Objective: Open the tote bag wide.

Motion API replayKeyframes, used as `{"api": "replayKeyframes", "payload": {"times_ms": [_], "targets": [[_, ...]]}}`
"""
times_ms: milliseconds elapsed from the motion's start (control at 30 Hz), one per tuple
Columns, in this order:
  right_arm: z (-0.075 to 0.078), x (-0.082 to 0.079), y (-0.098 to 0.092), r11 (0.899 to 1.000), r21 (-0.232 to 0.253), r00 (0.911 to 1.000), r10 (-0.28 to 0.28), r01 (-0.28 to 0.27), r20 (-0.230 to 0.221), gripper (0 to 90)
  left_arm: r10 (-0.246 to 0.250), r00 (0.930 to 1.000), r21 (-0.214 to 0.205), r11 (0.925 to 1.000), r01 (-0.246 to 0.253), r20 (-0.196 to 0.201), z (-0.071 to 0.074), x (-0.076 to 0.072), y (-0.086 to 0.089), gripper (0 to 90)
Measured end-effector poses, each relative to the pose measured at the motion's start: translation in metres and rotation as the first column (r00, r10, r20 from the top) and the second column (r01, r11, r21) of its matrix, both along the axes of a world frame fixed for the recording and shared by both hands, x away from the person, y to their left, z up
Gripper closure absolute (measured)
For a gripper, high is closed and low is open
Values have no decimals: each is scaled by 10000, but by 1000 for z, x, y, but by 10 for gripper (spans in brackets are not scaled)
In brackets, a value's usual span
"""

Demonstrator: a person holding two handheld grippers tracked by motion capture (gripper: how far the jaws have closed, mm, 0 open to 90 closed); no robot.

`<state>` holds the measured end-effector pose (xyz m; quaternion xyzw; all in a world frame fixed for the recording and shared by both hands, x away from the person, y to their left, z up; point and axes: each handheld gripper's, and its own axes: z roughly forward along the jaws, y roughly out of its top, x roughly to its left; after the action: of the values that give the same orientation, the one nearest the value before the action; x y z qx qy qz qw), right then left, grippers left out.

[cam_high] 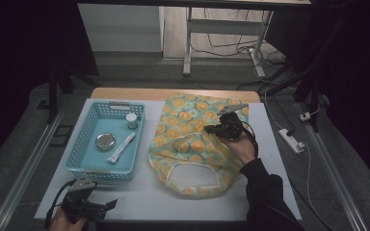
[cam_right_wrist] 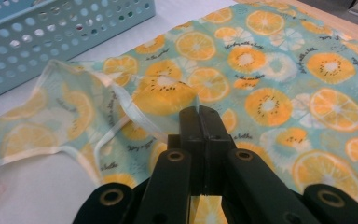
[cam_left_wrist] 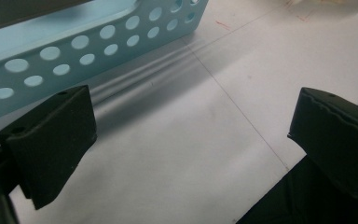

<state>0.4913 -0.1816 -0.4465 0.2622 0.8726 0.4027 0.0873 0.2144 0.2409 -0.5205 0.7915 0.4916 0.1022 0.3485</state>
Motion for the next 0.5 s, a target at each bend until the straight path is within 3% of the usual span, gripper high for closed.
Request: {"api": "replayKeyframes", "payload": {"times_ms": [500], "targets": [[3,41,3,9981,-16,9979,-621,621,194,895,18,10000,-18,10000,-18,-25,0,0,0,11]]}}
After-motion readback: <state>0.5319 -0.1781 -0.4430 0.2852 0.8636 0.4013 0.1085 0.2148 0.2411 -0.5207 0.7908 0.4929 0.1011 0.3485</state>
